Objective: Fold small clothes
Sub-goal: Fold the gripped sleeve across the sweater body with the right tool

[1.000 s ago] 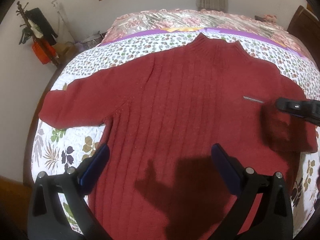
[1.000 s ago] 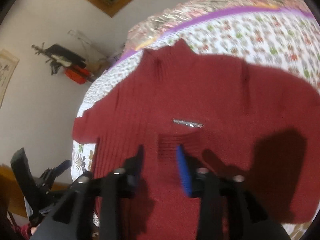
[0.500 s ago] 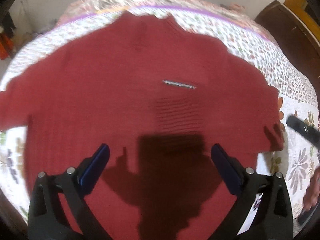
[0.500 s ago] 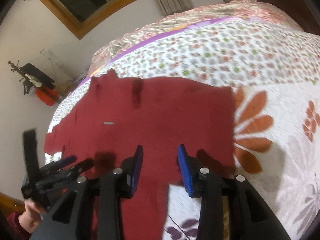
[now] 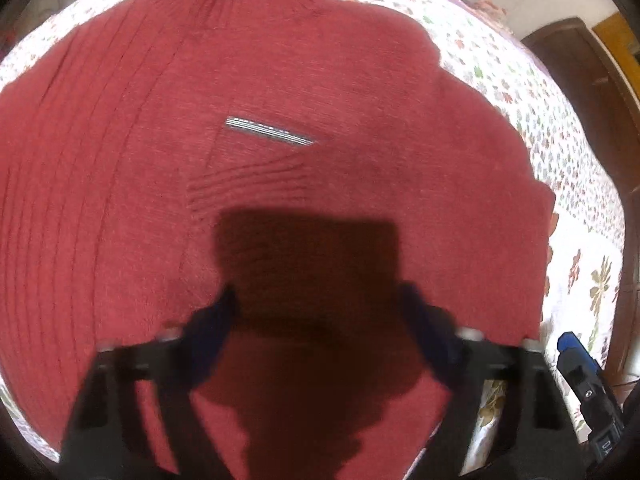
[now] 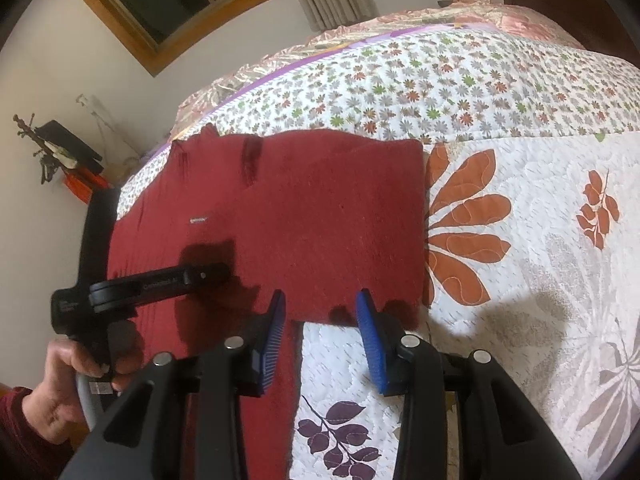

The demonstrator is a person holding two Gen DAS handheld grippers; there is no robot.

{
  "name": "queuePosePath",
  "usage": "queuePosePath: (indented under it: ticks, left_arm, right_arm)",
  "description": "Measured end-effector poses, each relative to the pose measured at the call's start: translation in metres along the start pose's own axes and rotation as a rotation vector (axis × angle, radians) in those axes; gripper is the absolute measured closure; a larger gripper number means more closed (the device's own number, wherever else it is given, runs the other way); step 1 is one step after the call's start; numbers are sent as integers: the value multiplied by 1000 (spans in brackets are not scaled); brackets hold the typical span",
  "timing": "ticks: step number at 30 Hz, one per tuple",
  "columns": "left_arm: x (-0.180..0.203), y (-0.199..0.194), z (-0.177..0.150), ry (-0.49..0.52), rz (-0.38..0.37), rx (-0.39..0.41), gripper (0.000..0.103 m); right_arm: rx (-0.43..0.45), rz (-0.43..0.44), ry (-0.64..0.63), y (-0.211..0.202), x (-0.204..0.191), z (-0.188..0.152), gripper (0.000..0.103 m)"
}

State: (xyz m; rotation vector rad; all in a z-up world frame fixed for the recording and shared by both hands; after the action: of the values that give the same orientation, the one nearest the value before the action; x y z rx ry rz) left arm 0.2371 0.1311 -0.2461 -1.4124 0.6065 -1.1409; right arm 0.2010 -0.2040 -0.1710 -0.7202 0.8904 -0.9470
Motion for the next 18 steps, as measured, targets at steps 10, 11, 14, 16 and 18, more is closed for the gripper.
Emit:
queuePosePath:
  ticks: [10, 11, 14, 16, 18]
  left_arm:
    - [10, -41, 10, 31, -151, 134, 89]
    - [6, -52, 15, 33, -155, 166, 89]
    - [-11, -88, 40, 26, -133, 270, 89]
    - [-36, -112, 48, 19, -104, 335, 89]
    - [-58, -122, 60, 19, -46, 372, 89]
  right_arm:
    - [28, -2, 41, -9, 7, 1, 61]
    - [30, -3, 43, -10, 7, 0, 60]
    - [36, 7, 52, -13, 6, -2, 60]
    - [38, 30, 58, -12, 2, -3, 59]
    - [31, 46, 58, -8, -4, -4, 58]
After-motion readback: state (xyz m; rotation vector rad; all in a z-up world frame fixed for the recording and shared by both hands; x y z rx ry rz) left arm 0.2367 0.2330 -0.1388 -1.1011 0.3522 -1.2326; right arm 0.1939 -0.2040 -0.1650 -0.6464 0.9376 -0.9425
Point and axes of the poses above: each gripper's, at about its wrist camera, not at the fingertips, and y roughly the way its jaws point, x to its right, z to its top, the point moved 5 cm from there along y, roughly the way its jaws point, and after that the axes turned 8 degrees about -y, right-handed, at the moved point
